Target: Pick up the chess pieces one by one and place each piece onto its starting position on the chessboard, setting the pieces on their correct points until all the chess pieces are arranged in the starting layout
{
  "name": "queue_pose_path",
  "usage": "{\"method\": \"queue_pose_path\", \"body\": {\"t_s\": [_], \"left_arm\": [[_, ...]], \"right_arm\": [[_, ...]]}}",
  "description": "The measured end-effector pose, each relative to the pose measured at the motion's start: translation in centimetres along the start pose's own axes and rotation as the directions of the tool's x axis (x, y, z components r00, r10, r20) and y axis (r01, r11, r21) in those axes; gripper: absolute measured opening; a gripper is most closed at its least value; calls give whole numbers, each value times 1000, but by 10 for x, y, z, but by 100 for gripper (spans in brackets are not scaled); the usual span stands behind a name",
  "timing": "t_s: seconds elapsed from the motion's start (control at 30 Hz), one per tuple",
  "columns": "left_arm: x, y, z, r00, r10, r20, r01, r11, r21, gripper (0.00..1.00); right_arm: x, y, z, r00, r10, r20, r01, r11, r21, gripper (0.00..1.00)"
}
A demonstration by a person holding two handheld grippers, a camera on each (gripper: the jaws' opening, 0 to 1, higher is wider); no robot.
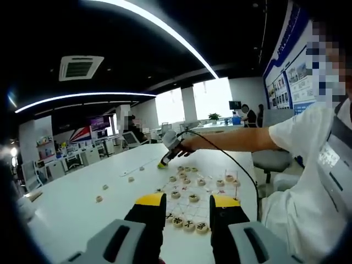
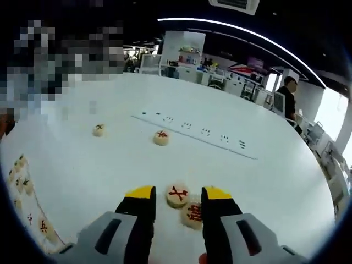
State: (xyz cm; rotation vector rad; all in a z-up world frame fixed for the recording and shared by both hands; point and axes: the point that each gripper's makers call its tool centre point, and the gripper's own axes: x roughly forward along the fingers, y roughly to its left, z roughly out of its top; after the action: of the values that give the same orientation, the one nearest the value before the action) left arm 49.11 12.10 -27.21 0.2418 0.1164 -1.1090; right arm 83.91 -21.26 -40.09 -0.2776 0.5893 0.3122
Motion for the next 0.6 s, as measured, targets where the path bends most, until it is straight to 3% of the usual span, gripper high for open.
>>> {"method": "queue_pose_path", "body": {"t_s": [0.33,0.53,0.6], "left_arm": [[-2,1,0,1000,3,4,-3,1000,-1,33],[0,0,1,1000,0,5,0,1000,1,33],[1,-1,1,1000,-5,1,5,1000,3,33]], "right_arm": [[-9,-3,3,1000,10,23,-11,999,46,20],[-32,-9,12,999,6,42,-9,997,77,20],[-41,-2,17,999,12,50,-17,996,90,20]]}}
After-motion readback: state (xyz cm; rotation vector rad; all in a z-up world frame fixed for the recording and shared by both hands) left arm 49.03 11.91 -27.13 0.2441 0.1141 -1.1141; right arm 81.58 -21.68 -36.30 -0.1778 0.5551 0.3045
